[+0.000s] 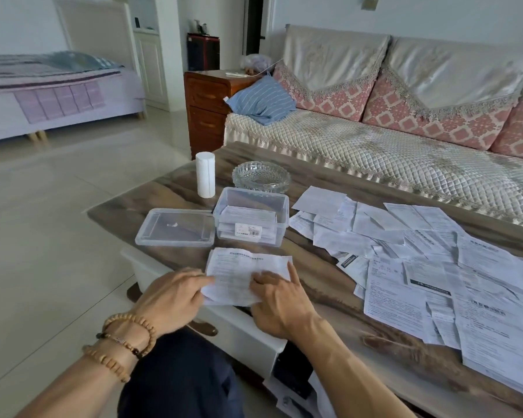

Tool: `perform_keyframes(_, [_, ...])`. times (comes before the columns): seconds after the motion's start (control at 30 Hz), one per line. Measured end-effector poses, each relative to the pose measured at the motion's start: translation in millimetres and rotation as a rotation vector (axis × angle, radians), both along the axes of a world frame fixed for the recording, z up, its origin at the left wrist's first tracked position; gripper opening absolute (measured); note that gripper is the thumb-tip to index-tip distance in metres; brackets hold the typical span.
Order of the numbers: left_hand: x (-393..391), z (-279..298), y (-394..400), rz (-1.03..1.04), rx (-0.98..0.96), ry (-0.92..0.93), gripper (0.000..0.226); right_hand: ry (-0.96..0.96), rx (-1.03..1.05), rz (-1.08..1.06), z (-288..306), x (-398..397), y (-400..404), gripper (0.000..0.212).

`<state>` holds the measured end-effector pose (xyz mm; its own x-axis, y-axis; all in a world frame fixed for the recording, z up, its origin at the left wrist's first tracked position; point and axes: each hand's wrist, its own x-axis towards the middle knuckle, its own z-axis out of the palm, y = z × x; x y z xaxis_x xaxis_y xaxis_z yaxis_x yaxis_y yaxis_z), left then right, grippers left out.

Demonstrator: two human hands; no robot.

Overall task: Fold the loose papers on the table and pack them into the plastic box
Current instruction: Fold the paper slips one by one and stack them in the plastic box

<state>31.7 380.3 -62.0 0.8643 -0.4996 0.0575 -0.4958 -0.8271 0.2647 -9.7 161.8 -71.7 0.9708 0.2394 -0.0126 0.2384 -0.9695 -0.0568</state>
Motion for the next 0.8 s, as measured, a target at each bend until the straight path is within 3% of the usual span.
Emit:
perform_keyframes(0.07, [4, -4, 1, 0.224, -0.140, 0.022, 0.029, 0.036, 0.058, -0.019, -1, -4, 0, 0.067])
perform_keyframes(0.13, [10, -6, -3, 0.432, -0.353, 0.215, 0.032, 0.023, 0.080, 0.002, -3, -7, -1, 0.086])
perform_keyframes(0.2, [9, -6, -12, 0.487, -0.617, 0.541, 0.031, 0.036, 0.088, 0.011, -6, -10, -2, 0.092])
perform_keyframes(0.27, [5, -5, -23, 0.480, -0.797, 0.682, 0.044, 0.036, 0.128, 0.000, -7, -11, -3, 0.089])
perform_keyframes(0.33, [3, -8, -32, 0.499, -0.816, 0.646, 0.058, 0.053, 0.191, -0.018, -8, -10, -4, 0.073])
perform_keyframes(0.43, [2, -6, -36, 0.453, -0.758, 0.558, 0.029, 0.090, 0.445, -0.139, -13, -9, -11, 0.054])
perform_keyframes(0.53, [-2, 5, -36, 0.301, -0.816, 0.549, 0.025, -0.020, 0.657, -0.391, -15, -9, -22, 0.076])
perform_keyframes(0.6, [-5, 13, -37, 0.230, -0.860, 0.559, 0.027, -0.030, 0.911, -0.524, -11, -8, -32, 0.086])
perform_keyframes(0.7, [-6, 17, -41, 0.165, -0.903, 0.582, 0.029, 0.035, 1.451, -0.582, 3, -7, -50, 0.088])
perform_keyframes(0.73, [-6, 19, -44, 0.140, -0.909, 0.595, 0.029, 0.061, 1.558, -0.581, 6, -8, -57, 0.089])
perform_keyframes(0.8, [-6, 22, -50, 0.093, -0.909, 0.612, 0.030, 0.131, 1.706, -0.522, 14, -10, -68, 0.071])
